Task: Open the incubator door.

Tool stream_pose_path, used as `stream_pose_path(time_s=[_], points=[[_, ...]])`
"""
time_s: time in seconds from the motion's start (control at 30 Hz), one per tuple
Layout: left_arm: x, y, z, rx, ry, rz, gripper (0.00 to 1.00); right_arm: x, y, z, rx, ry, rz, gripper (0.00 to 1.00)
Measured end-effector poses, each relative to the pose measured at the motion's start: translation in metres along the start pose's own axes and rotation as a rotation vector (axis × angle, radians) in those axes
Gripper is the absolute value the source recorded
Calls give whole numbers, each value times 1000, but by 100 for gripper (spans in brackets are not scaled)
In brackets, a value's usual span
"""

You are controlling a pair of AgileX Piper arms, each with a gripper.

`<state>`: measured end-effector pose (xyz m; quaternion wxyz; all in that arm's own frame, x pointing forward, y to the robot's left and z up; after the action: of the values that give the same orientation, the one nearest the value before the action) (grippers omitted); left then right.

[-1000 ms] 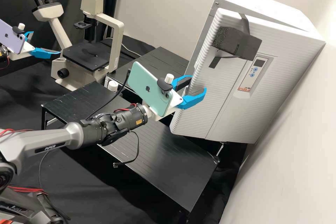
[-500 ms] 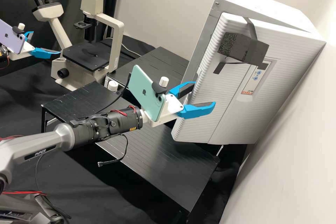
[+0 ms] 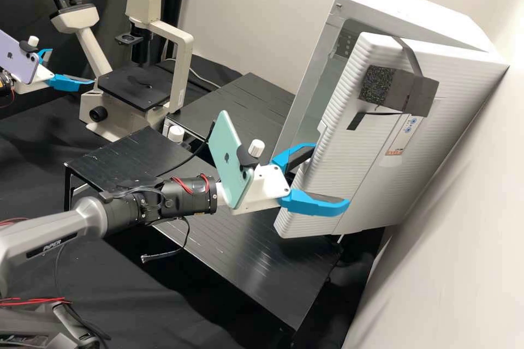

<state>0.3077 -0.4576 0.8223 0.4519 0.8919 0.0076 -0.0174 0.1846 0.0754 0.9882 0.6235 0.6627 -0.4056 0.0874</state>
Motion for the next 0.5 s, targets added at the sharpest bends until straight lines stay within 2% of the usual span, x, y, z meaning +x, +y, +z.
stream_pose_path(time_s=[0.2, 0.3, 0.5], points=[[0, 0, 0, 0, 0, 0, 100, -2, 9, 9, 38, -98, 116, 100], [0, 0, 0, 0, 0, 0, 100, -4, 9, 11, 56, -120, 126, 100], [0, 0, 0, 0, 0, 0, 100, -10, 1, 10, 55, -102, 88, 100]])
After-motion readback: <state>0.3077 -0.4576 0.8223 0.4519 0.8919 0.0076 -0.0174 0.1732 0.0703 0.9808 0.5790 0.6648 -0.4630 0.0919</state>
